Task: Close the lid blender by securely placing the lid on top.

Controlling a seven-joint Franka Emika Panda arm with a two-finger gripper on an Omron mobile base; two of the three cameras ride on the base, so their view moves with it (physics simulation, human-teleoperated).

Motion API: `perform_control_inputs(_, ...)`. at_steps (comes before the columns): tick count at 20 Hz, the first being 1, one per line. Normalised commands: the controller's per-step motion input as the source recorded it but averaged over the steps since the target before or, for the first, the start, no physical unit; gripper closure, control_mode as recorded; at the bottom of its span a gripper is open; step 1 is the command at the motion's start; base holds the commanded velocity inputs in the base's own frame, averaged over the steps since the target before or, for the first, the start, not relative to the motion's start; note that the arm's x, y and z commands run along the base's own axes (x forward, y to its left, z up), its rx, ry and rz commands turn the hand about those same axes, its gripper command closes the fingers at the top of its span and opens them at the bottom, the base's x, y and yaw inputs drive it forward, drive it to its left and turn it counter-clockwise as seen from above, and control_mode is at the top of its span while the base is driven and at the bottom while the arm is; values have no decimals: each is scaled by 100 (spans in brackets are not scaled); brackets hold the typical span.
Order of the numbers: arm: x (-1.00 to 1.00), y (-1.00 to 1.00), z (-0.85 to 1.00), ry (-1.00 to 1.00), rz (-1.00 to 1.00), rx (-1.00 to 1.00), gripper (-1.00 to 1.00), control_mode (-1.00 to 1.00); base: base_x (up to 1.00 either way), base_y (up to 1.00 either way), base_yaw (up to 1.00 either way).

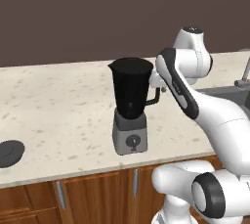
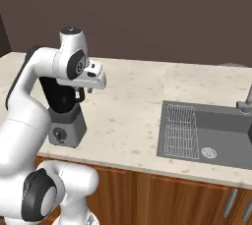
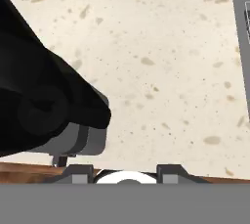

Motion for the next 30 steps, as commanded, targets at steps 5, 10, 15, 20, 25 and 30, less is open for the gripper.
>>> perform_control_inputs(5, 0, 0, 0, 0, 0, 0, -100, 100, -56, 9, 2)
perform_control_inputs(10, 0, 0, 0, 0, 0, 0, -100, 100, -95, 36, 1)
perform_control_inputs(15, 0, 0, 0, 0, 0, 0, -100, 100, 5, 100, 0)
perform_control_inputs(20, 0, 0, 0, 0, 0, 0, -100, 100, 56, 99, 0)
perform_control_inputs(25, 0, 0, 0, 0, 0, 0, -100, 100, 64, 62, 0)
perform_control_inputs(30, 0, 0, 0, 0, 0, 0, -100, 100, 55, 17, 1)
